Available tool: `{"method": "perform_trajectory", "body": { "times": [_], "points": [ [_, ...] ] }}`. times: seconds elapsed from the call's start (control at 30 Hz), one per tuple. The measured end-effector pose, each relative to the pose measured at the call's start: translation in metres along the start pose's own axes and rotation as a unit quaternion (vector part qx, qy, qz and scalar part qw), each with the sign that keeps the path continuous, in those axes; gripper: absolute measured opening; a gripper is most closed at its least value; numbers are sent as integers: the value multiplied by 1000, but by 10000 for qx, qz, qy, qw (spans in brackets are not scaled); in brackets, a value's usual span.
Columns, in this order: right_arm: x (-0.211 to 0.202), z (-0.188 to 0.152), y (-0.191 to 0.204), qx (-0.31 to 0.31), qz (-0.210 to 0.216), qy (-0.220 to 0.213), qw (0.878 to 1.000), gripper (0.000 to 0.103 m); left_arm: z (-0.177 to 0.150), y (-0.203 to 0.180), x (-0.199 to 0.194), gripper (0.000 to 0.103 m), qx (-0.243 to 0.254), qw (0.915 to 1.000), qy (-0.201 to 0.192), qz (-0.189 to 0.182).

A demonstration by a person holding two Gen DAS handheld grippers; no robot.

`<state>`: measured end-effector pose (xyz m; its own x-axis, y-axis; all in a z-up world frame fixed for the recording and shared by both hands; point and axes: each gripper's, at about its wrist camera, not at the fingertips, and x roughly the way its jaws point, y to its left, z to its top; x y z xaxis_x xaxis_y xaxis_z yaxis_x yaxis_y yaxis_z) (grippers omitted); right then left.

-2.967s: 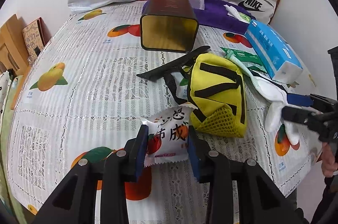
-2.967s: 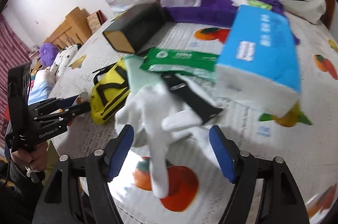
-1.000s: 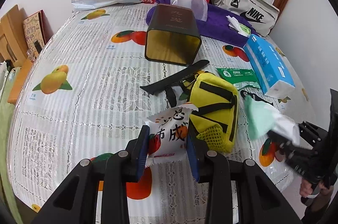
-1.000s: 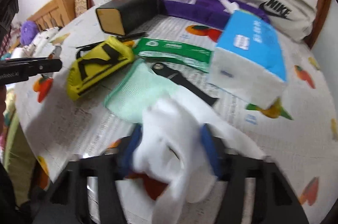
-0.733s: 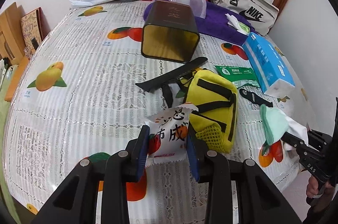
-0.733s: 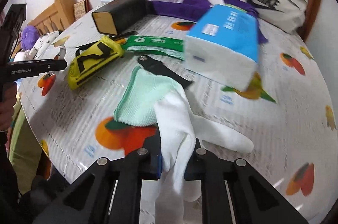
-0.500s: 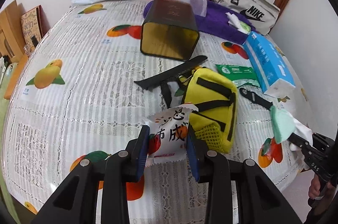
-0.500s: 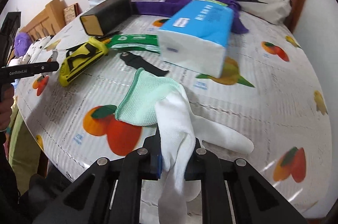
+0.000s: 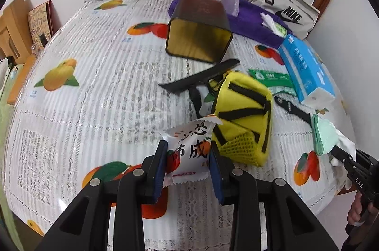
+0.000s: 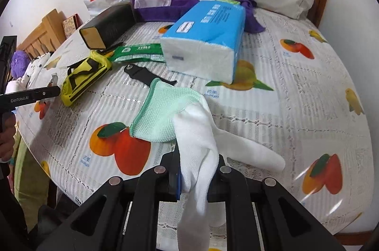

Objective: Organize soft objects
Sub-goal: 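Carry the snack packet and white gloves over the purple towel with both grippers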

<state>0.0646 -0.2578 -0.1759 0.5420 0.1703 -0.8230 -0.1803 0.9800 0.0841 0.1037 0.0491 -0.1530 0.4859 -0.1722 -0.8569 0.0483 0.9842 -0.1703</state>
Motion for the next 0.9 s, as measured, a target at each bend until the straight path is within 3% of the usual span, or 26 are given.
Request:
{"method": "perform_trajectory", "body": {
  "times": [0.47,0.9],
  "points": [
    [-32,36,-5,49,87,-326,9994,13,50,-16,-32,32,75,9991,-420,-4],
    [-53,100,-20,6,-41,-776,9970,13,108,-32,-46,32,185,9969,-762,72]
  ]
}}
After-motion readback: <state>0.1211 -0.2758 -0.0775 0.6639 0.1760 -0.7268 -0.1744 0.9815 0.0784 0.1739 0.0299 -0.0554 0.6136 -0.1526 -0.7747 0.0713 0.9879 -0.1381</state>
